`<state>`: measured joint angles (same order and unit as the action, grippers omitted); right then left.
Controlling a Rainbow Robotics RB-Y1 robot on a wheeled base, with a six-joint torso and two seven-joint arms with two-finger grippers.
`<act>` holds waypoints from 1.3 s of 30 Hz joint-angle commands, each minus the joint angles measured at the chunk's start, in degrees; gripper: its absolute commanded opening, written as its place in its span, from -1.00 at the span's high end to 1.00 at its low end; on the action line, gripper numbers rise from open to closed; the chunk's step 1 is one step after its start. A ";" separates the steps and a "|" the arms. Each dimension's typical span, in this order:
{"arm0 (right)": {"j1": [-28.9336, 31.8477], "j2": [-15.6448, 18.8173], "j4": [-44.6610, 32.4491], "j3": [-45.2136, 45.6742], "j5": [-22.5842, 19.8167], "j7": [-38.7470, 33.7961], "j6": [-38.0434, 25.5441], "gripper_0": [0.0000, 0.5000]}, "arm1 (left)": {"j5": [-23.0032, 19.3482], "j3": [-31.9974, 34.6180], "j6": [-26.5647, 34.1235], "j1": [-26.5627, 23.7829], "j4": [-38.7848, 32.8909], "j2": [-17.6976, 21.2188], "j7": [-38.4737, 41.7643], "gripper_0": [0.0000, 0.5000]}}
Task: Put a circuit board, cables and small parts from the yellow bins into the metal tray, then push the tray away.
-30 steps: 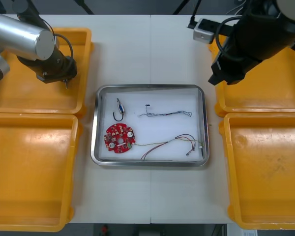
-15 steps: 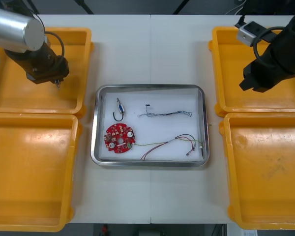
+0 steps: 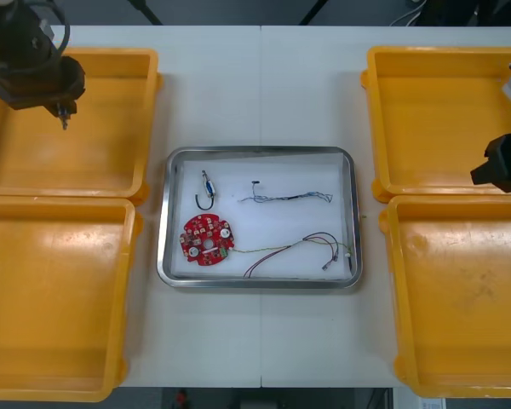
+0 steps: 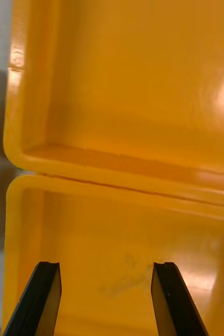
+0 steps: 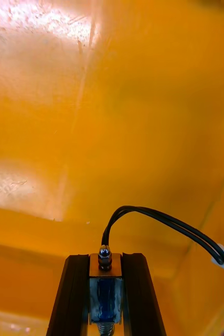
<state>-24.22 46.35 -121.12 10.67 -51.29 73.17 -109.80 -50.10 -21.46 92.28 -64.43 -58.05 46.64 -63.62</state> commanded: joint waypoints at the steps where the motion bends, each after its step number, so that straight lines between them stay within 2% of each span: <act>1: 5.06 2.42 -3.51 4.62 -0.92 -2.77 -0.20 -1.00 | 0.27 4.77 5.81 -4.12 -4.00 3.55 -2.21 1.00; 8: 9.54 2.34 -3.77 6.82 -0.83 -3.74 -0.20 -1.00 | -0.61 6.17 9.06 -4.12 -6.37 3.37 -0.98 1.00; 17: 12.53 1.98 -3.86 6.99 -0.30 -5.23 -0.20 -1.00 | 0.09 6.17 9.41 -2.45 -11.65 -1.90 14.14 1.00; 21: 13.50 1.81 -3.86 6.99 0.31 -5.41 -0.20 -1.00 | 1.50 6.17 9.41 -0.34 -16.57 -5.15 23.45 1.00; 25: 15.43 1.72 -3.86 6.73 1.10 -4.97 -0.20 -1.00 | 4.75 6.08 9.41 2.73 -23.42 -8.05 33.30 1.00; 29: 17.36 1.72 -3.86 6.64 1.19 -4.70 -0.20 -1.00 | 7.21 6.08 9.41 5.98 -28.17 -11.39 38.75 1.00; 34: 17.63 1.81 -3.86 6.64 1.19 -4.44 -0.20 -1.00 | 11.61 4.33 9.41 8.09 -31.33 -15.17 43.67 1.00; 39: 17.63 1.81 -3.86 6.64 1.19 -4.44 -0.20 -1.00 | 17.41 -1.21 8.89 9.15 -32.04 -19.13 49.12 1.00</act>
<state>-7.31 46.40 -123.34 15.96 -50.50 70.43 -109.82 -35.51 -18.95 101.23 -55.81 -88.01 29.97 -19.50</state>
